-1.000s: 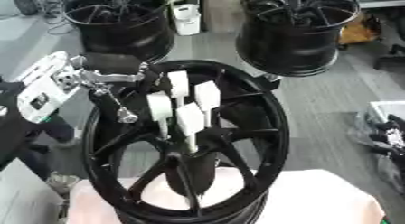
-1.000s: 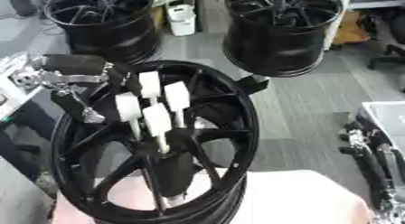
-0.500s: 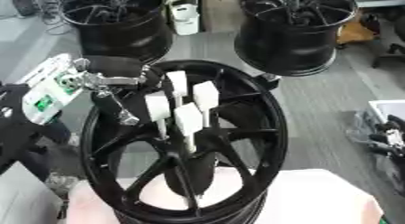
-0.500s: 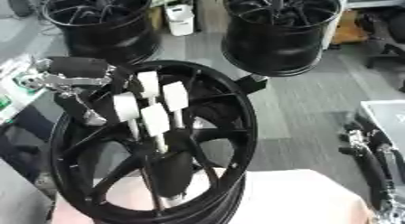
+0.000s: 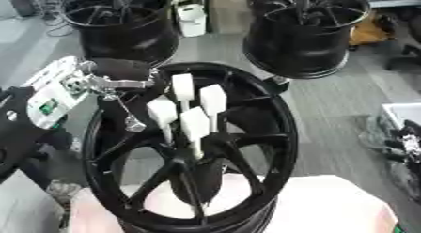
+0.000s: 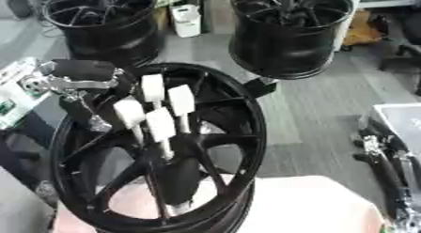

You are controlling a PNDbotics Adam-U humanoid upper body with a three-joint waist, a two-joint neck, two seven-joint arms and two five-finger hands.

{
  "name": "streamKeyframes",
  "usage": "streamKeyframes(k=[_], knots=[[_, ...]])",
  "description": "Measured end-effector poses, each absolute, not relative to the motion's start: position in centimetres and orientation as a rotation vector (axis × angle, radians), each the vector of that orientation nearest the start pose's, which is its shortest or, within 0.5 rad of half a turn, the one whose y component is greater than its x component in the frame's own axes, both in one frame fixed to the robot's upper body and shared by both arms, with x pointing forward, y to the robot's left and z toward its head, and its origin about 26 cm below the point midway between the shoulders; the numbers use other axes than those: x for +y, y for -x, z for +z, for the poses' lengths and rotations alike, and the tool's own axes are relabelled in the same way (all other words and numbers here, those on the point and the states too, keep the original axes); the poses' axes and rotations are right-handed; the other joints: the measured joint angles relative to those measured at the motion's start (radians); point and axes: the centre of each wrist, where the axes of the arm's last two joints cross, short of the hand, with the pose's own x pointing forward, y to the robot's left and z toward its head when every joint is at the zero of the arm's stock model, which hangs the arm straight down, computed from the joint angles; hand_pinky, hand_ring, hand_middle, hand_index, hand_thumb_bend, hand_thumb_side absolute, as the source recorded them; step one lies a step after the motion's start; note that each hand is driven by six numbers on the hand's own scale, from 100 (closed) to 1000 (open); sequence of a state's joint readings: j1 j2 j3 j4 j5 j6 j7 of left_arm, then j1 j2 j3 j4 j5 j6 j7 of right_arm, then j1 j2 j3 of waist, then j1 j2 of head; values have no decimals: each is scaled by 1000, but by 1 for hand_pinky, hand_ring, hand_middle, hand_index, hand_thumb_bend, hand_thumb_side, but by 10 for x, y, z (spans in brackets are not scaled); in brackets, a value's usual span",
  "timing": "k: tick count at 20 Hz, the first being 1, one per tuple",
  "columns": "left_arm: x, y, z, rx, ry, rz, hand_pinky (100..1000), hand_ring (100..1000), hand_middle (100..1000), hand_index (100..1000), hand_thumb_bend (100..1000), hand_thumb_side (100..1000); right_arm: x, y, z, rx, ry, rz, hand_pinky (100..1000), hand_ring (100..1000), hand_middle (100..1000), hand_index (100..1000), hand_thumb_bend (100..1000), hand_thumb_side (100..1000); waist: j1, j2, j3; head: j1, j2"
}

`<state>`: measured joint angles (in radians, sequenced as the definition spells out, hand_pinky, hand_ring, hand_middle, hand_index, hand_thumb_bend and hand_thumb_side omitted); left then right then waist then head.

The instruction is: Pull the pin out of the wheel hub.

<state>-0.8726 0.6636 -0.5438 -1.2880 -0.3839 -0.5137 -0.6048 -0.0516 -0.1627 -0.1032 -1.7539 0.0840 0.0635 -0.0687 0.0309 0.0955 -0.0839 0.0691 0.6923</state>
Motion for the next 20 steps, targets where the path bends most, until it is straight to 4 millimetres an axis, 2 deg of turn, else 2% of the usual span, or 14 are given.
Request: streamKeyframes(k=[1, 2, 4, 9, 10, 11, 15, 18, 20], knots=[[243, -429, 210, 2129, 413, 2872, 503, 409, 466, 531, 233, 100, -296, -285, 62, -1742, 324, 66, 673, 752, 765, 916, 100, 736, 0, 0, 0, 0, 0], [243, -429, 210, 2143, 399, 2870, 484, 356, 377, 455, 234, 100, -296, -285, 62, -1742, 324, 66, 673, 752, 765, 915, 100, 736, 0, 0, 0, 0, 0], [243, -430, 212, 2173, 381, 2866, 473, 336, 339, 425, 243, 100, -296, -285, 62, -1741, 324, 66, 673, 752, 765, 915, 100, 735, 0, 0, 0, 0, 0], [245, -431, 223, 2258, 339, 2845, 458, 318, 308, 399, 260, 100, -296, -285, 62, -1741, 324, 66, 673, 752, 765, 915, 100, 734, 1, 0, 1, 0, 0], [246, -432, 227, 2279, 333, 2834, 458, 319, 309, 399, 222, 100, -296, -285, 62, -1741, 324, 66, 673, 752, 765, 915, 100, 736, 1, 0, 2, 0, 0], [246, -432, 233, 2305, 329, 2814, 458, 320, 307, 399, 265, 100, -296, -285, 62, -1741, 325, 65, 673, 752, 765, 915, 100, 733, 0, 0, 2, -1, 0], [261, -424, 266, 2413, 354, 2706, 462, 320, 307, 399, 277, 100, -297, -285, 62, -1740, 326, 64, 673, 752, 765, 915, 100, 732, -1, 0, 10, -5, 0], [284, -412, 298, 2496, 411, 2613, 465, 321, 307, 400, 281, 100, -297, -284, 61, -1738, 329, 62, 673, 752, 765, 915, 100, 732, -1, 0, 25, -9, 0], [306, -401, 312, 2548, 467, 2583, 466, 327, 319, 412, 292, 100, -298, -284, 61, -1737, 330, 60, 673, 752, 765, 915, 100, 732, -1, 0, 36, -10, 0]])
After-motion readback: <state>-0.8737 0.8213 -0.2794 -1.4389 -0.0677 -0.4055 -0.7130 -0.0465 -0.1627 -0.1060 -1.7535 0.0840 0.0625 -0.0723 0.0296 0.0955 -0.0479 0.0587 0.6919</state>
